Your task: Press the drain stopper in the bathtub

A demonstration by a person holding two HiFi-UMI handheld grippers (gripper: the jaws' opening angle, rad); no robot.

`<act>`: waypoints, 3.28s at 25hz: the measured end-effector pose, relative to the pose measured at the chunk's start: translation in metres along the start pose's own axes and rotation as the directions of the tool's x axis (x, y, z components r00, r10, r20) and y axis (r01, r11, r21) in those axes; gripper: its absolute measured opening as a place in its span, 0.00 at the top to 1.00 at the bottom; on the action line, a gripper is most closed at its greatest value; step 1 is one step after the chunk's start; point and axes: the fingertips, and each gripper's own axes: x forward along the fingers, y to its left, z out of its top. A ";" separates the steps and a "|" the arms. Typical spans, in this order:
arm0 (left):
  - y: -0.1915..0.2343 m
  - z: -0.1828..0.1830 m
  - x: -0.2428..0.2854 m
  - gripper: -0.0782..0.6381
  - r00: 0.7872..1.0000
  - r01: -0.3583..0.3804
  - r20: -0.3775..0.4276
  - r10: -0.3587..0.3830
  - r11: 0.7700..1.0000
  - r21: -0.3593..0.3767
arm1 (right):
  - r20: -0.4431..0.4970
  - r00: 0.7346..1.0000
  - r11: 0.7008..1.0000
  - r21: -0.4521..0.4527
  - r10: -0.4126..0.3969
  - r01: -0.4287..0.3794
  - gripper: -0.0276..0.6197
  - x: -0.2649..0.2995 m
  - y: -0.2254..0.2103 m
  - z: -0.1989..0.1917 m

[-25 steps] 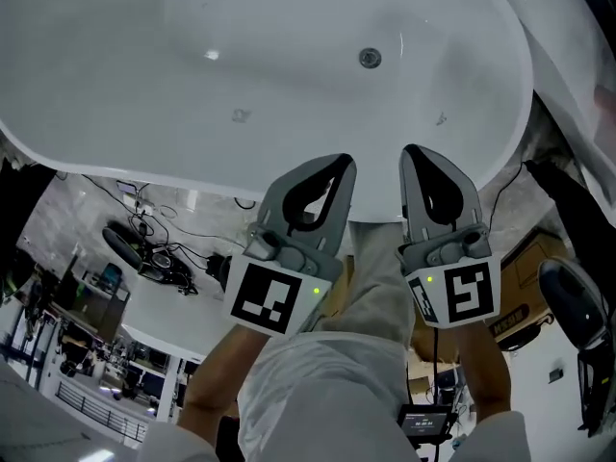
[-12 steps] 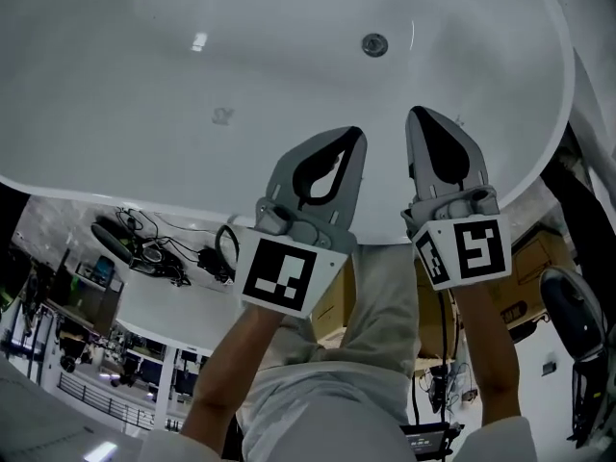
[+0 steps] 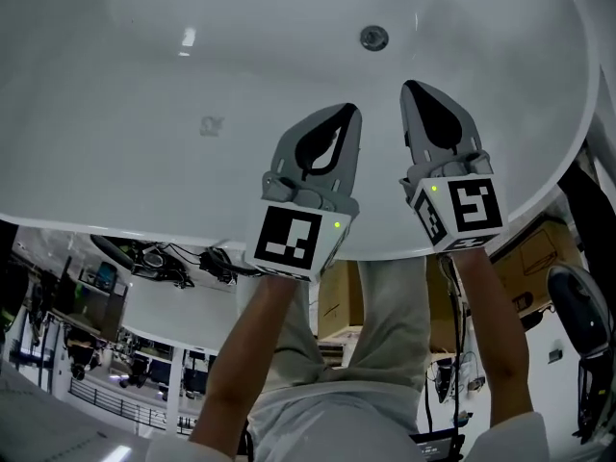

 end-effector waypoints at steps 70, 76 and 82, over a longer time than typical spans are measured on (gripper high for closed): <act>0.097 -0.112 0.155 0.89 0.966 0.046 -0.257 -0.015 0.992 0.116 | -0.458 0.882 0.994 -0.042 -0.107 0.099 0.95 0.209 -0.099 -0.184; 0.092 -0.090 0.134 0.89 0.974 0.004 -0.225 0.020 0.994 0.105 | -0.379 0.922 0.997 -0.012 -0.076 0.077 0.95 0.194 -0.084 -0.127; 0.078 -0.052 0.107 0.89 0.982 -0.044 -0.181 0.062 0.994 0.105 | -0.289 0.955 0.996 0.025 -0.072 0.083 0.95 0.164 -0.076 -0.066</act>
